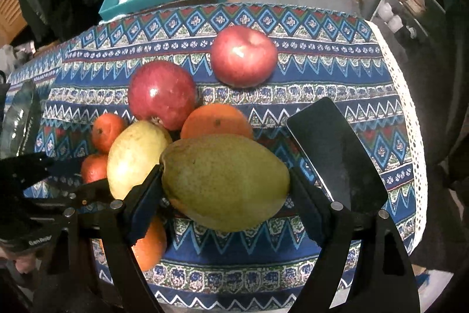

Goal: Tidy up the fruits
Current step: 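Grasp a tangerine with the left tool while the right tool grasps a yellow mango, then lift and carry the tangerine and mango over the green glass bowl, then lower both fruits into the bowl and open both tools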

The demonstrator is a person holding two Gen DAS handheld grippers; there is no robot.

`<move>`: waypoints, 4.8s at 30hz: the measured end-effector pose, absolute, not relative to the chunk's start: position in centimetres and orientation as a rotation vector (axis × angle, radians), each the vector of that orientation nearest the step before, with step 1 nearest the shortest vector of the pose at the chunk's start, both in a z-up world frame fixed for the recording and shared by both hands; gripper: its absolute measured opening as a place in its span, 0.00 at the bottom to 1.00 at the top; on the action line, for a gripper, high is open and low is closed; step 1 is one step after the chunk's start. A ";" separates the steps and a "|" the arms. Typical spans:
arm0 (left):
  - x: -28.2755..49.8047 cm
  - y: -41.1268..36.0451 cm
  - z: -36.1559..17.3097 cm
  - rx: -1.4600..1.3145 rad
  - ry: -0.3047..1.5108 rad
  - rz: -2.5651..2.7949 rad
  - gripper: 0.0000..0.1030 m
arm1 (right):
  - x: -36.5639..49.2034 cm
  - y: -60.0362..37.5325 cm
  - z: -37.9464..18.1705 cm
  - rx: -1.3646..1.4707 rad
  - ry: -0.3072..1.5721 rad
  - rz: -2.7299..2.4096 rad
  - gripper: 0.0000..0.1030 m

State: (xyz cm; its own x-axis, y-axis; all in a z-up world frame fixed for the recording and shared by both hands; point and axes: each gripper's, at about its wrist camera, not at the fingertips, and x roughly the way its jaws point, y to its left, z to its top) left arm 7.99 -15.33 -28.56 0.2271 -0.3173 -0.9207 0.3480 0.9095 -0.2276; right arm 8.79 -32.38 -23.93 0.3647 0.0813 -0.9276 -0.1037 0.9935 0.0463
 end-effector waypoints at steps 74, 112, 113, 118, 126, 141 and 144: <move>2.6 -1.1 -7.5 -0.114 0.720 -0.184 0.42 | 5.7 -19.5 -5.3 -0.042 0.724 0.336 0.80; 2.2 15.7 -16.0 -0.232 0.894 0.142 0.43 | 10.3 -0.1 -13.1 -0.109 0.919 0.613 0.80; 2.3 15.9 -16.5 -0.239 0.908 0.146 0.43 | 10.4 0.2 -13.4 -0.111 0.927 0.618 0.80; 2.7 17.1 -19.5 -0.293 0.990 0.161 0.43 | 10.5 1.6 -15.4 -0.107 0.978 0.656 0.80; 3.1 16.9 -22.7 -0.283 1.104 0.181 0.43 | 10.4 2.6 -17.9 -0.142 1.033 0.670 0.81; 3.0 17.8 -23.6 -0.321 1.153 0.213 0.48 | 10.5 2.4 -21.5 -0.170 1.133 0.660 0.81; 2.8 17.9 -23.4 -0.318 1.156 0.221 0.48 | 10.5 2.4 -21.8 -0.171 1.147 0.663 0.81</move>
State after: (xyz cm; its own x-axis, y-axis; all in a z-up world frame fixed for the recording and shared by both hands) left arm 2.83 17.90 -23.41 0.3887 0.0080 -0.9213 -0.3327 0.9337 -0.1323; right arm 10.51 2.39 -21.80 0.2459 0.3984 -0.8836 -0.5668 0.7986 0.2023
